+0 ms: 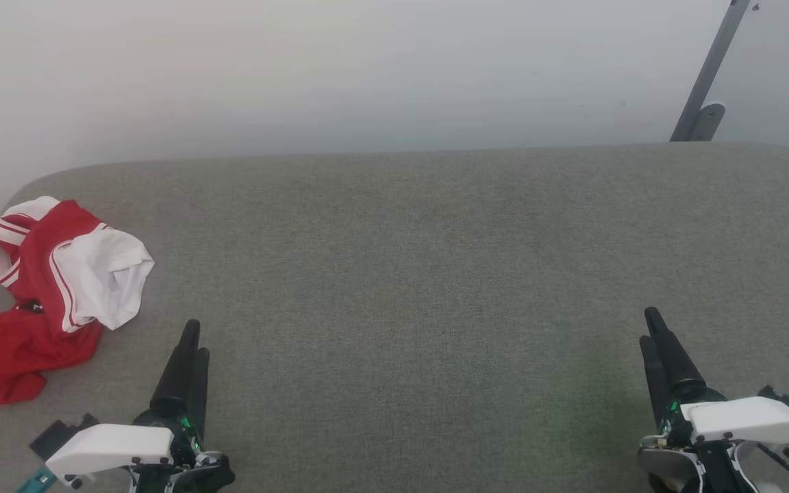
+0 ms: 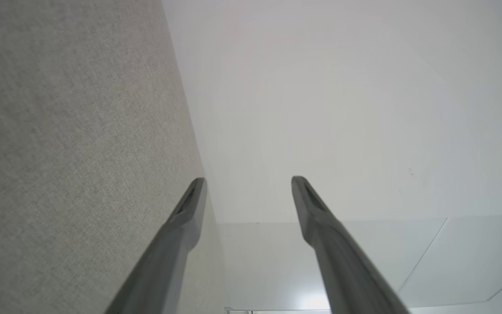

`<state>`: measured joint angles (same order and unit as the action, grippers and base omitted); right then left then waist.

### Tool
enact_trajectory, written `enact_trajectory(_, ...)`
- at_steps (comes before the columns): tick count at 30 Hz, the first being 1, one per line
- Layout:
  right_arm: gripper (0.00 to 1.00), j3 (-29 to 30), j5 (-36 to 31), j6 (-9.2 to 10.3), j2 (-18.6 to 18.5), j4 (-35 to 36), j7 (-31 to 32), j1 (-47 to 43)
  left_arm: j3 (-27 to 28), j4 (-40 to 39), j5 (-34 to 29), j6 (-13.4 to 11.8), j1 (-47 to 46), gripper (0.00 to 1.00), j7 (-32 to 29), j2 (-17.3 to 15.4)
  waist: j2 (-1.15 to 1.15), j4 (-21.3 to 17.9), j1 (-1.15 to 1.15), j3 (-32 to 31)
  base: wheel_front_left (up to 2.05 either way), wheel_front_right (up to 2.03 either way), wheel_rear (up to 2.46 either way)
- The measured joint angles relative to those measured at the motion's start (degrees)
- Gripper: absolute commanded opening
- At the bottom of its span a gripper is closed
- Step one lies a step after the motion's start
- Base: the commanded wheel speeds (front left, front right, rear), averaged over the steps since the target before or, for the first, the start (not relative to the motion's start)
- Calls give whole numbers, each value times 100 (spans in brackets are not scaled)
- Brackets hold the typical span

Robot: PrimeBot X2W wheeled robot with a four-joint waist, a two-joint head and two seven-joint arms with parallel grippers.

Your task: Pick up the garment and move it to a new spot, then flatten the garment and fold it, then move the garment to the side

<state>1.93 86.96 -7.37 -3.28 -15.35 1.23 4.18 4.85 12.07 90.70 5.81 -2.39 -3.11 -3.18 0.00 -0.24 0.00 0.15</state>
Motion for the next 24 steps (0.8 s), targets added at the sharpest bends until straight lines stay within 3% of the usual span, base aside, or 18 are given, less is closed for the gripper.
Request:
enact_trajectory(8, 100, -126, -879, 0, -67, -37, -191, 95, -118, -82, -698, -119, 15, 100, 325, -220, 0, -16, 0, -13, 0, 0, 0)
enact_trajectory(24, 100, -400, -2708, -1, -257, -238, -436, 320, -207, -183, -2754, -404, 131, 100, 703, -533, 0, -37, 0, -76, 0, 0, 0)
